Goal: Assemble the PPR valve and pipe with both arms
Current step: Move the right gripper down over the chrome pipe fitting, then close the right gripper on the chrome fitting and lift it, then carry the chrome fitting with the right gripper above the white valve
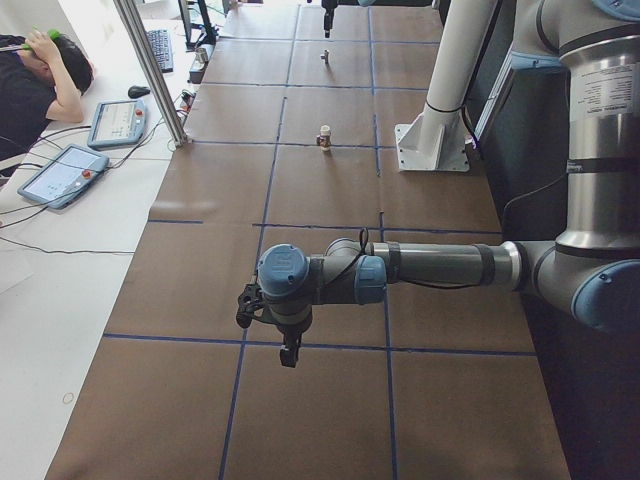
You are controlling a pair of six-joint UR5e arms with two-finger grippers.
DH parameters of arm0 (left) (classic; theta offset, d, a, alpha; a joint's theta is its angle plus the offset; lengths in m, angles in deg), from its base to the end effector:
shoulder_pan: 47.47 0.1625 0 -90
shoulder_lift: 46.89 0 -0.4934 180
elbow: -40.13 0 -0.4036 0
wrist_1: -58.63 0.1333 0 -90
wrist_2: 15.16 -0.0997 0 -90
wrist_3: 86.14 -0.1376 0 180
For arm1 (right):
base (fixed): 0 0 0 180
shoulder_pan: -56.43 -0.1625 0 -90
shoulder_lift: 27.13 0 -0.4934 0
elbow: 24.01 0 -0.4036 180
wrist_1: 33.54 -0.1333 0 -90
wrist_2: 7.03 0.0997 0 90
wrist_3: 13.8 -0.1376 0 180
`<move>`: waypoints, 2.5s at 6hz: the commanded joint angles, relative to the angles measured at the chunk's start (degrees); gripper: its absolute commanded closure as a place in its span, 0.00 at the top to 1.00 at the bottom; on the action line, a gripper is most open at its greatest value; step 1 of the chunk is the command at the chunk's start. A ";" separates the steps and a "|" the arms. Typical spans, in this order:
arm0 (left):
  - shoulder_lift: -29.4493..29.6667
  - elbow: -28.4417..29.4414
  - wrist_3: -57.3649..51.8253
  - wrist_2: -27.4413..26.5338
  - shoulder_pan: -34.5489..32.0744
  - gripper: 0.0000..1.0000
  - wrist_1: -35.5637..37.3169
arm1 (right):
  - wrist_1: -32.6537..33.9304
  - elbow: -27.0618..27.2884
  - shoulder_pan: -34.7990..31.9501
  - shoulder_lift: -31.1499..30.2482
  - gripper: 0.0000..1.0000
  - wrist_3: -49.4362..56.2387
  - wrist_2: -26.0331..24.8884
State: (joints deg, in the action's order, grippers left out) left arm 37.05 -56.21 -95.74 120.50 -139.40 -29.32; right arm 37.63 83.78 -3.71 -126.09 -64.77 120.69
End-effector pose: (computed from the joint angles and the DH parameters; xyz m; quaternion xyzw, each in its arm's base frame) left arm -0.0500 -0.4468 0.7504 0.0248 0.3874 0.0557 0.9199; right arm -0.1868 -0.4241 0.6380 -0.0313 -0.3856 0.0924 0.9175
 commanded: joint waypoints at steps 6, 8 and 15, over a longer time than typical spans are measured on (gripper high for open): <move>-0.09 -0.42 0.10 0.13 0.00 1.00 -0.03 | -0.24 -6.63 6.35 3.51 0.82 -1.51 -5.38; -0.09 -0.33 0.19 0.13 0.00 1.00 -0.03 | -0.15 -6.89 6.35 3.60 0.29 -1.50 -5.38; 0.17 -0.59 3.07 0.13 0.09 1.00 -0.46 | 30.27 5.23 5.20 26.56 0.00 -10.80 -4.59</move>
State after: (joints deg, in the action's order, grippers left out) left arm 37.17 -56.74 -94.04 120.63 -139.32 -29.49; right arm 60.06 88.55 1.36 -106.31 -73.55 116.04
